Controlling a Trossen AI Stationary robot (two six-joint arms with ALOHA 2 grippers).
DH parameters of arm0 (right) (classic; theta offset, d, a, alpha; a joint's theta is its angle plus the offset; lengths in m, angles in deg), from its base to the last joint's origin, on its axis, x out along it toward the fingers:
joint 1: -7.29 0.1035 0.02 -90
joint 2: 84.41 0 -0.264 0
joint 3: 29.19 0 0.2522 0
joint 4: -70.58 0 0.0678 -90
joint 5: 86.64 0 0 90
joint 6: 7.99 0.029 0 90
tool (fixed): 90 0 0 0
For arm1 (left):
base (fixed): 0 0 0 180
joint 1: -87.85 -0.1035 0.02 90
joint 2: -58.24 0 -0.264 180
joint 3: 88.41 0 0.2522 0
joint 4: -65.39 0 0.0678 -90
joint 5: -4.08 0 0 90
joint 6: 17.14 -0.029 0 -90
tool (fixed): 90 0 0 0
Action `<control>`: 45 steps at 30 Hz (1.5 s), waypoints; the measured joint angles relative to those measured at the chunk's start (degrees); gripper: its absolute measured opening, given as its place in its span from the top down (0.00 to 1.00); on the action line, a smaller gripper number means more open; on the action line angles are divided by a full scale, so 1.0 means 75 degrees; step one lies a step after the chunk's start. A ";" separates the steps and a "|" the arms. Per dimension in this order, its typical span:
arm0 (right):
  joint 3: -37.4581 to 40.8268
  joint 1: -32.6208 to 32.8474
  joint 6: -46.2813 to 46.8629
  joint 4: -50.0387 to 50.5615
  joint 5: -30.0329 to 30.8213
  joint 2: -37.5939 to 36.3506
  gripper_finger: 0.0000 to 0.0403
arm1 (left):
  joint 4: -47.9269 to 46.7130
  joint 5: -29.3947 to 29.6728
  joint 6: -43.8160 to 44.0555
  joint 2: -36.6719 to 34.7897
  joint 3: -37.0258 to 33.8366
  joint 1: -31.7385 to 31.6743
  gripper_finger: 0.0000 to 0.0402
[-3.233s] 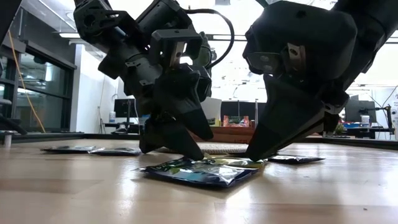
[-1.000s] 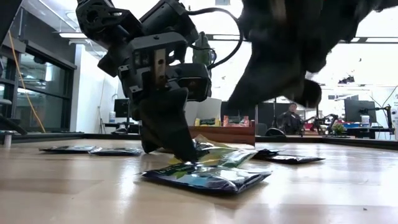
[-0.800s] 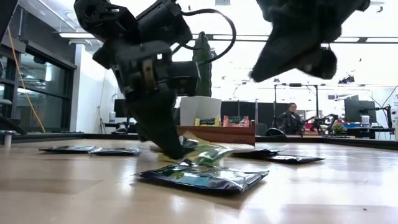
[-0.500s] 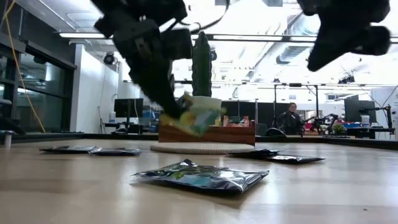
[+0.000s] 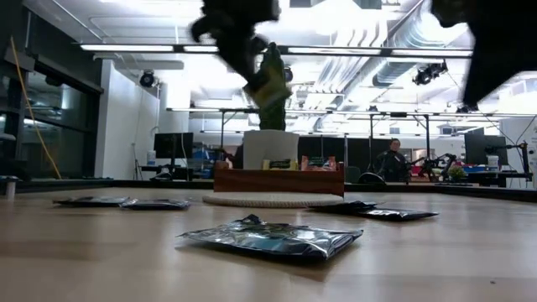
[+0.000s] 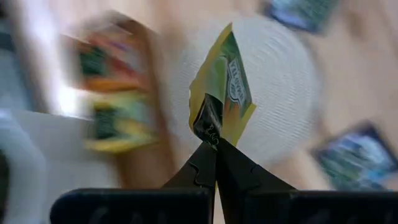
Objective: Pick & Place Tea
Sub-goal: Put the yellow tea bag into the middle compartment of the wooden organizer
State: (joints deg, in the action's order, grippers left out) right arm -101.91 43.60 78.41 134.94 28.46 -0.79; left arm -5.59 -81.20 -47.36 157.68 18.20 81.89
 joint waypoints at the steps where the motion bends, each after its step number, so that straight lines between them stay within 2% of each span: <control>1: 0.0000 0.0117 0.0183 0.0142 -0.0011 0.0003 1.00 | 0.0077 0.0123 -0.0166 0.0108 0.0253 -0.0095 1.00; 4: 0.0090 0.0496 0.0837 0.0418 -0.0048 0.0003 1.00 | -0.0654 0.0269 -0.0667 0.0264 0.0537 -0.0390 1.00; 6: 0.0306 0.0750 0.1278 0.0463 -0.0185 0.0004 1.00 | -0.0442 0.0356 -0.0987 0.0550 0.0809 -0.0542 1.00; 7: 0.0442 0.0850 0.1479 0.0379 -0.0282 0.0006 1.00 | -0.0294 0.0453 -0.1080 0.0673 0.0931 -0.0618 1.00; 10: 0.0872 0.1022 0.1836 -0.0173 -0.0642 0.0006 1.00 | -0.1003 0.0732 -0.1279 0.0782 0.1018 -0.0854 1.00; 11: 0.0993 0.1062 0.1894 -0.0340 -0.0734 0.0006 1.00 | -0.0765 0.0879 -0.1402 0.0893 0.1120 -0.0892 1.00; 13: 0.1218 0.1115 0.1978 -0.0699 -0.0829 0.0006 1.00 | -0.0581 0.1319 -0.1597 0.1207 0.1272 -0.0940 1.00; 15: 0.1437 0.1120 0.2027 -0.1056 -0.0862 0.0006 1.00 | -0.1053 0.1667 -0.1891 0.1398 0.1257 -0.0966 1.00; 18: 0.1699 0.1117 0.2036 -0.1512 -0.0881 0.0006 1.00 | -0.0598 0.2444 -0.2209 0.1821 0.1560 -0.0850 1.00; 20: 0.1842 0.1111 0.2039 -0.1803 -0.0858 0.0006 1.00 | -0.1096 0.2937 -0.2273 0.1915 0.1551 -0.0817 1.00; 24: 0.2098 0.1110 0.2036 -0.2319 -0.0836 0.0006 1.00 | -0.0370 0.3571 -0.2503 0.2195 0.1614 -0.0601 1.00; 26: 0.2161 0.1108 0.2036 -0.2443 -0.0833 0.0006 1.00 | -0.0637 0.3721 -0.2565 0.2308 0.1563 -0.0510 1.00; 29: 0.2183 0.1108 0.2028 -0.2499 -0.0816 0.0006 1.00 | -0.0183 0.3858 -0.2653 0.2442 0.1723 -0.0380 1.00; 32: 0.2183 0.1108 0.2019 -0.2493 -0.0781 0.0006 1.00 | -0.0404 0.3911 -0.2634 0.2547 0.1649 -0.0331 1.00; 37: 0.2183 0.1108 0.1970 -0.2489 -0.0711 0.0006 1.00 | 0.0035 0.4249 -0.2562 0.2680 0.1685 -0.0299 1.00; 45: 0.2183 0.1108 0.1963 -0.2504 -0.0679 0.0006 1.00 | 0.0080 0.4243 -0.2369 0.2691 0.1669 -0.0302 1.00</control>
State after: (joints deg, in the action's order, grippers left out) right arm -85.54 51.92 93.13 116.16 23.37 -0.75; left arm -4.99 -49.37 -65.13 177.87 30.72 79.62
